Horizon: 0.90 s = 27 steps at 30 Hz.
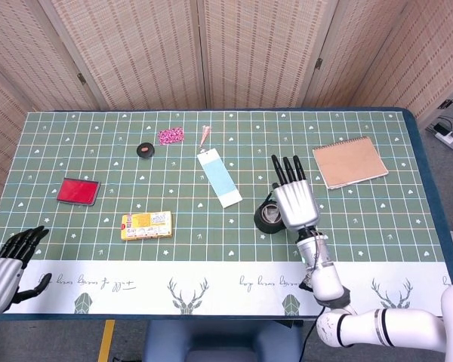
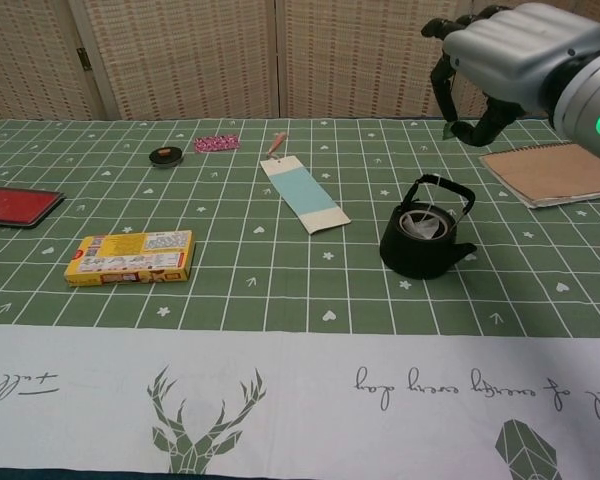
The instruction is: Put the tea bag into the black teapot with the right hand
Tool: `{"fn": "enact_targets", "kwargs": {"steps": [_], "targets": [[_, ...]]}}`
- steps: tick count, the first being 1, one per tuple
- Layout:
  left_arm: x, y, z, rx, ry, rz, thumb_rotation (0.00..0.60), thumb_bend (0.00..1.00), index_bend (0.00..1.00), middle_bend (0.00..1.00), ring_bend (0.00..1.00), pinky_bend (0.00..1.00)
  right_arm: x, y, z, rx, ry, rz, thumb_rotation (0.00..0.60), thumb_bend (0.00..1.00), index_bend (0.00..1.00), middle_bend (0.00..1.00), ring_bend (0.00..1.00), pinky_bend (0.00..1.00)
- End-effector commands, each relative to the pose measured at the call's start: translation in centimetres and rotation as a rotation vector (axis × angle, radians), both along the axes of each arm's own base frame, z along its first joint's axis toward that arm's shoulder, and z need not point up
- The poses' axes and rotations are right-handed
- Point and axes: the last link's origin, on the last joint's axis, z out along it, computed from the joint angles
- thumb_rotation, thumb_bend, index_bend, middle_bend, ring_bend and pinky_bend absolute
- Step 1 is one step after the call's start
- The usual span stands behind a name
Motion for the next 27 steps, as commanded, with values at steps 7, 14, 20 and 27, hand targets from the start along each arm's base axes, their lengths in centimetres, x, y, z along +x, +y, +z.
{"fn": "enact_targets", "kwargs": {"steps": [7, 14, 20, 27], "targets": [[0.0, 0.0, 0.0, 0.003, 0.000, 0.003, 0.600, 0.36, 0.00, 0.00, 0.00, 0.07, -3.4, 2.0, -1.6, 0.065, 0.021, -0.011, 0.600, 0.44, 0.65, 0.00, 0.00, 0.00], [0.0, 0.1, -0.2, -0.001, 0.008, 0.005, 0.600, 0.36, 0.00, 0.00, 0.00, 0.07, -3.4, 4.6, -2.4, 0.149, 0.006, 0.045, 0.600, 0.44, 0.65, 0.00, 0.00, 0.00], [0.1, 0.0, -0.1, 0.002, 0.003, 0.003, 0.600, 0.36, 0.00, 0.00, 0.00, 0.07, -2.6, 6.7, -4.0, 0.276, 0.001, 0.060, 0.600, 0.44, 0.63, 0.00, 0.00, 0.00], [-0.2, 0.0, 0.9, 0.023, -0.040, 0.013, 0.600, 0.36, 0.00, 0.00, 0.00, 0.07, -2.3, 9.2, -4.5, 0.428, 0.075, 0.025, 0.600, 0.44, 0.15, 0.00, 0.00, 0.00]]}}
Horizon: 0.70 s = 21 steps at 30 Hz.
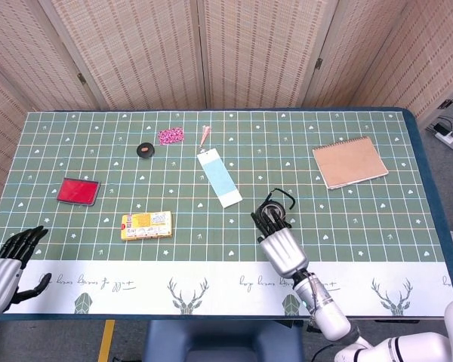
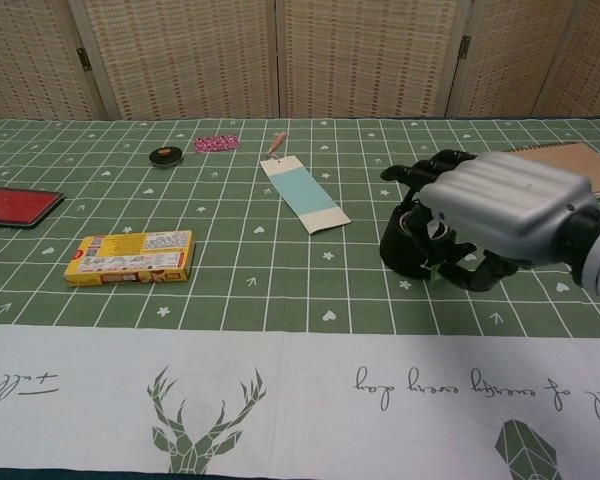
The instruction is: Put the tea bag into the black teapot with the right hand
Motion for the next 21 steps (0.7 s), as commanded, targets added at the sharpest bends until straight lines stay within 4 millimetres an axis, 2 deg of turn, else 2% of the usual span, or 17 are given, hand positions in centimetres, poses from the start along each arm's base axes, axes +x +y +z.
{"fn": "enact_targets", "kwargs": {"steps": [1, 2, 4, 9, 18, 19, 21], "targets": [[-0.3, 0.1, 0.7, 0.020, -0.019, 0.010, 0.600, 0.36, 0.00, 0.00, 0.00, 0.07, 0.0, 1.5, 0.1, 0.094, 0.048, -0.035, 0.600, 0.44, 0.09, 0.00, 0.00, 0.00], [-0.4, 0.2, 0.9, 0.026, -0.022, 0.015, 0.600, 0.36, 0.00, 0.00, 0.00, 0.07, 0.0, 1.9, 0.2, 0.124, 0.056, -0.055, 0.600, 0.44, 0.04, 0.00, 0.00, 0.00], [-0.6, 0.2, 1.1, 0.028, -0.026, 0.022, 0.600, 0.36, 0.00, 0.00, 0.00, 0.07, 0.0, 2.3, 0.6, 0.157, 0.073, -0.081, 0.600, 0.45, 0.00, 0.00, 0.00, 0.00], [-0.7, 0.3, 1.0, 0.022, -0.023, 0.025, 0.600, 0.36, 0.00, 0.00, 0.00, 0.07, 0.5, 1.9, 2.1, 0.137, 0.091, -0.106, 0.600, 0.44, 0.00, 0.00, 0.00, 0.00], [-0.8, 0.5, 0.9, 0.023, -0.017, 0.032, 0.600, 0.36, 0.00, 0.00, 0.00, 0.07, 2.9, -1.6, 7.7, -0.014, 0.051, -0.215, 0.600, 0.44, 0.00, 0.00, 0.00, 0.00], [-0.7, 0.5, 0.9, 0.027, -0.021, 0.030, 0.600, 0.36, 0.00, 0.00, 0.00, 0.07, 3.2, -2.1, 8.2, -0.027, 0.059, -0.224, 0.600, 0.44, 0.00, 0.01, 0.00, 0.00], [-0.7, 0.4, 1.0, 0.033, -0.025, 0.029, 0.600, 0.36, 0.00, 0.00, 0.00, 0.07, 3.5, -2.6, 8.5, -0.032, 0.066, -0.248, 0.600, 0.44, 0.00, 0.12, 0.03, 0.00]]}}
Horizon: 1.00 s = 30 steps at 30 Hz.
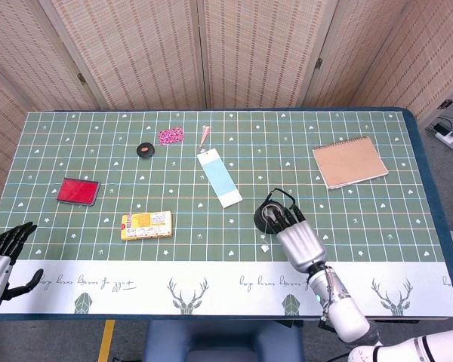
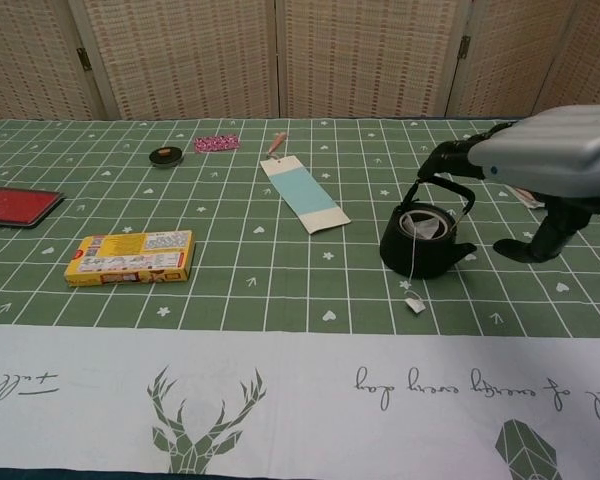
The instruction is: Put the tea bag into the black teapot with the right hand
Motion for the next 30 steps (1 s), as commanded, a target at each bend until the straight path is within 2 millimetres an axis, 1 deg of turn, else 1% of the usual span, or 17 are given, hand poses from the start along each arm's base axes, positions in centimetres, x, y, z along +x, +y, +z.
{"fn": "enact_targets", "kwargs": {"steps": [1, 2, 3, 5, 7, 9, 12, 15, 17, 20, 24, 30], "targets": [[0.0, 0.0, 0.2, 0.007, -0.005, 0.000, 0.600, 0.36, 0.00, 0.00, 0.00, 0.07, 1.7, -1.8, 2.1, -0.044, 0.014, -0.056, 0.600, 0.44, 0.01, 0.17, 0.05, 0.01], [0.0, -0.1, 0.2, 0.008, -0.008, 0.001, 0.600, 0.36, 0.00, 0.00, 0.00, 0.07, 1.8, -2.1, 2.0, -0.040, 0.015, -0.070, 0.600, 0.44, 0.02, 0.27, 0.12, 0.05], [-0.1, -0.1, 0.3, 0.008, -0.008, 0.002, 0.600, 0.36, 0.00, 0.00, 0.00, 0.07, 1.8, -2.3, 2.0, -0.037, 0.015, -0.078, 0.600, 0.44, 0.03, 0.33, 0.18, 0.10], [-0.1, -0.1, 0.3, 0.005, -0.010, 0.001, 0.600, 0.36, 0.00, 0.00, 0.00, 0.08, 2.0, -2.7, 1.6, -0.021, 0.008, -0.100, 0.600, 0.44, 0.06, 0.47, 0.33, 0.31], [0.0, -0.1, 0.3, 0.006, -0.013, -0.002, 0.600, 0.36, 0.00, 0.00, 0.00, 0.08, 2.1, -3.2, 1.3, -0.010, 0.011, -0.120, 0.600, 0.44, 0.08, 0.56, 0.41, 0.46], [0.0, -0.2, 0.4, 0.009, -0.016, -0.004, 0.600, 0.36, 0.00, 0.00, 0.00, 0.09, 2.1, -3.8, 0.9, 0.000, 0.014, -0.151, 0.600, 0.44, 0.09, 0.61, 0.46, 0.52], [0.0, -0.2, 0.5, 0.014, -0.021, -0.004, 0.600, 0.36, 0.00, 0.00, 0.00, 0.09, 2.3, -4.7, 0.5, 0.029, 0.012, -0.227, 0.600, 0.44, 0.10, 0.63, 0.47, 0.55], [-0.1, -0.3, 0.7, 0.018, -0.024, -0.002, 0.600, 0.36, 0.00, 0.00, 0.00, 0.09, 2.7, -5.2, -0.1, 0.082, 0.007, -0.297, 0.600, 0.44, 0.14, 0.66, 0.49, 0.57], [-0.1, -0.2, 0.8, 0.022, -0.025, 0.000, 0.600, 0.36, 0.00, 0.00, 0.00, 0.07, 2.8, -5.5, -0.4, 0.112, 0.021, -0.333, 0.600, 0.44, 0.16, 0.71, 0.55, 0.60], [-0.2, -0.2, 0.9, 0.028, -0.024, 0.004, 0.600, 0.36, 0.00, 0.00, 0.00, 0.05, 2.9, -6.1, -0.6, 0.127, 0.031, -0.375, 0.600, 0.44, 0.17, 0.75, 0.59, 0.62], [-0.2, -0.2, 0.9, 0.023, -0.026, 0.005, 0.600, 0.36, 0.00, 0.00, 0.00, 0.06, 3.0, -6.9, -1.1, 0.140, 0.019, -0.409, 0.600, 0.44, 0.17, 0.76, 0.60, 0.63], [-0.2, -0.1, 0.9, 0.019, -0.024, 0.010, 0.600, 0.36, 0.00, 0.00, 0.00, 0.07, 2.8, -7.9, -2.1, 0.143, 0.032, -0.414, 0.600, 0.44, 0.17, 0.77, 0.61, 0.63]]}}
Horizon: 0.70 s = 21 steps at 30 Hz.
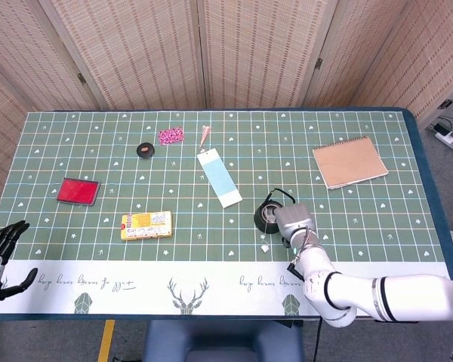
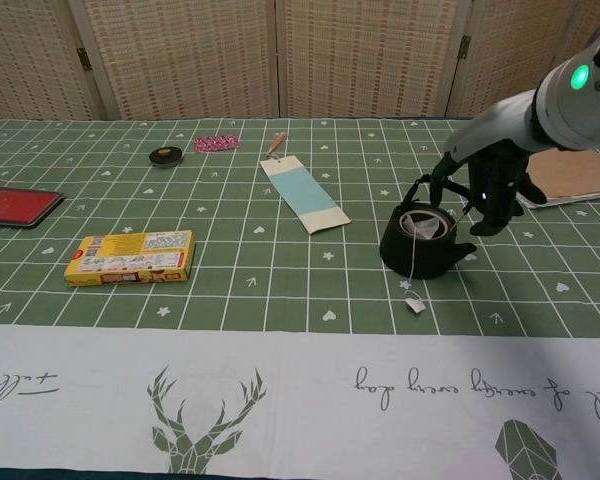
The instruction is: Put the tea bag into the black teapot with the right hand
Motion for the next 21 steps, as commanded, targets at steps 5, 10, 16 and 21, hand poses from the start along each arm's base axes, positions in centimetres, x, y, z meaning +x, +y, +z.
{"fn": "enact_targets", "kwargs": {"steps": [5, 10, 16, 21], "targets": [[0.0, 0.0, 0.1, 0.000, -0.005, 0.002, 0.600, 0.36, 0.00, 0.00, 0.00, 0.07, -0.4, -0.6, -1.5, 0.020, 0.014, -0.013, 0.600, 0.44, 0.17, 0.77, 0.61, 0.63], [0.0, 0.1, 0.1, -0.001, -0.004, 0.000, 0.600, 0.36, 0.00, 0.00, 0.00, 0.07, -0.7, -1.0, -2.4, 0.028, 0.021, -0.017, 0.600, 0.44, 0.17, 0.77, 0.61, 0.63], [0.0, 0.1, 0.1, -0.001, -0.003, 0.000, 0.600, 0.36, 0.00, 0.00, 0.00, 0.07, -1.1, -1.4, -3.2, 0.037, 0.022, -0.018, 0.600, 0.45, 0.17, 0.77, 0.61, 0.63], [-0.1, 0.1, 0.0, -0.003, 0.009, 0.003, 0.600, 0.36, 0.00, 0.00, 0.00, 0.07, -1.5, -1.7, -3.8, 0.042, 0.021, -0.014, 0.600, 0.44, 0.17, 0.77, 0.61, 0.63]]}}
